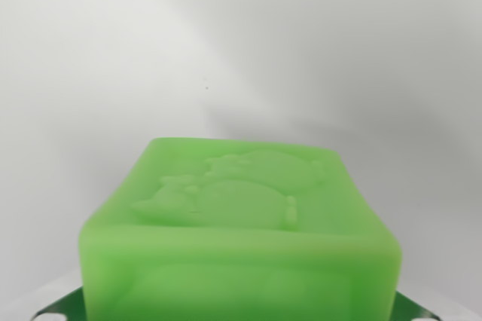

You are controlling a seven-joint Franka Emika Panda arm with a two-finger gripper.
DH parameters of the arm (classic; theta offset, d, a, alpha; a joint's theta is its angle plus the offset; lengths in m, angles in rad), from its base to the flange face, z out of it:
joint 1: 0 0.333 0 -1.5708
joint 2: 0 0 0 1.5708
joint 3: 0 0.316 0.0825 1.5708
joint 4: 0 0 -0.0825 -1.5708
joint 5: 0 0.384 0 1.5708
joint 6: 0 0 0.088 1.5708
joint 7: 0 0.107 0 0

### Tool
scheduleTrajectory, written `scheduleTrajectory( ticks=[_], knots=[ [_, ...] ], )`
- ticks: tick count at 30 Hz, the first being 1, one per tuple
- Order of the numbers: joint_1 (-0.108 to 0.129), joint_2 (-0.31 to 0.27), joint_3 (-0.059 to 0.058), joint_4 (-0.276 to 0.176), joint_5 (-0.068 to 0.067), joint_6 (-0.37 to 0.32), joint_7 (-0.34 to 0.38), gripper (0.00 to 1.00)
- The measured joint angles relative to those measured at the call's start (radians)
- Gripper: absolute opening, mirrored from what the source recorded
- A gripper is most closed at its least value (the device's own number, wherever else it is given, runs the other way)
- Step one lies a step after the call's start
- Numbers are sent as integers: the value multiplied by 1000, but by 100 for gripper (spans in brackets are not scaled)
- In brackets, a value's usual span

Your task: Stack cube

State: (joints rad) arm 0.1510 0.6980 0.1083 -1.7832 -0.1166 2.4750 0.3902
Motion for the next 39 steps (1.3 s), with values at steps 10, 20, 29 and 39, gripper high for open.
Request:
scheduleTrajectory(
  ticks=[10, 20, 29, 39],
  knots=[
    [-4, -54, 6, -10, 6, -42, -4, 0],
    [-8, -110, 12, -15, 12, -90, -9, 0],
    [-14, -140, 11, -29, 21, -110, 3, 0],
    [-22, -160, 4, -57, 29, -105, 45, 0]
  ],
)
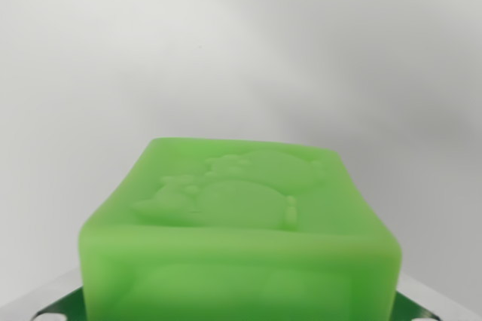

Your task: Stack cube

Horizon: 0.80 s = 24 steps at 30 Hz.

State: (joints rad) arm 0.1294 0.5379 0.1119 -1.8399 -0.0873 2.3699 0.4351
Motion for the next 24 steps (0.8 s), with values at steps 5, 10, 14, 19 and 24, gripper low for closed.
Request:
scheduleTrajectory(
  ticks=[5, 10, 14, 19, 24],
  knots=[
    [-3, -10, -4, -15, 4, 4, 19, 0],
    [-6, -20, -9, -28, 10, 7, 41, 0],
    [-9, -27, -13, -39, 13, 10, 56, 0],
    [-12, -38, -17, -52, 17, 14, 76, 0],
    [-16, -49, -22, -67, 21, 19, 99, 0]
  ],
)
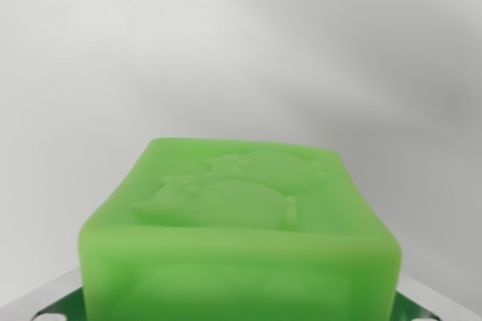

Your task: Stack cube

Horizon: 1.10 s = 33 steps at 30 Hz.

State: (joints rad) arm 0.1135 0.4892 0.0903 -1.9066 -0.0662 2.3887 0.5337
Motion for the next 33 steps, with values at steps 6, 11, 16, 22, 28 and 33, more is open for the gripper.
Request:
scheduleTrajectory(
  ticks=[6, 11, 16, 22, 28, 33],
  knots=[
    [-5, -11, -5, -15, 4, 5, 26, 0],
    [-10, -23, -9, -30, 8, 8, 49, 0],
    [-13, -30, -13, -40, 11, 11, 69, 0],
    [-16, -44, -20, -57, 17, 15, 93, 0],
    [-20, -53, -26, -70, 22, 18, 118, 0],
    [-23, -64, -32, -84, 26, 21, 141, 0]
  ],
)
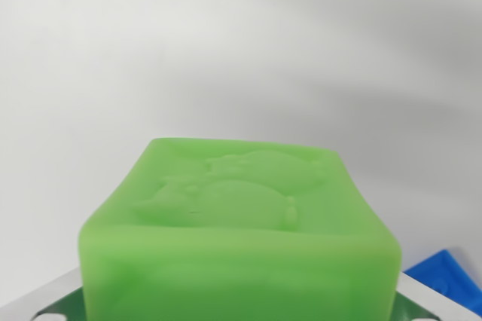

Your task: Stack cube

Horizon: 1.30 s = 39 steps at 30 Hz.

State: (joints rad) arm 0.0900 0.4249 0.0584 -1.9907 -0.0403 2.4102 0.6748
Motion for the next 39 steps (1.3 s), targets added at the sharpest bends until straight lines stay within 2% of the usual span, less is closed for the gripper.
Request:
scheduleTrajectory(
  ticks=[25, 39],
  knots=[
    [-15, -45, -29, -56, 19, 12, 107, 0],
    [-21, -70, -50, -86, 31, 17, 167, 0]
  ],
)
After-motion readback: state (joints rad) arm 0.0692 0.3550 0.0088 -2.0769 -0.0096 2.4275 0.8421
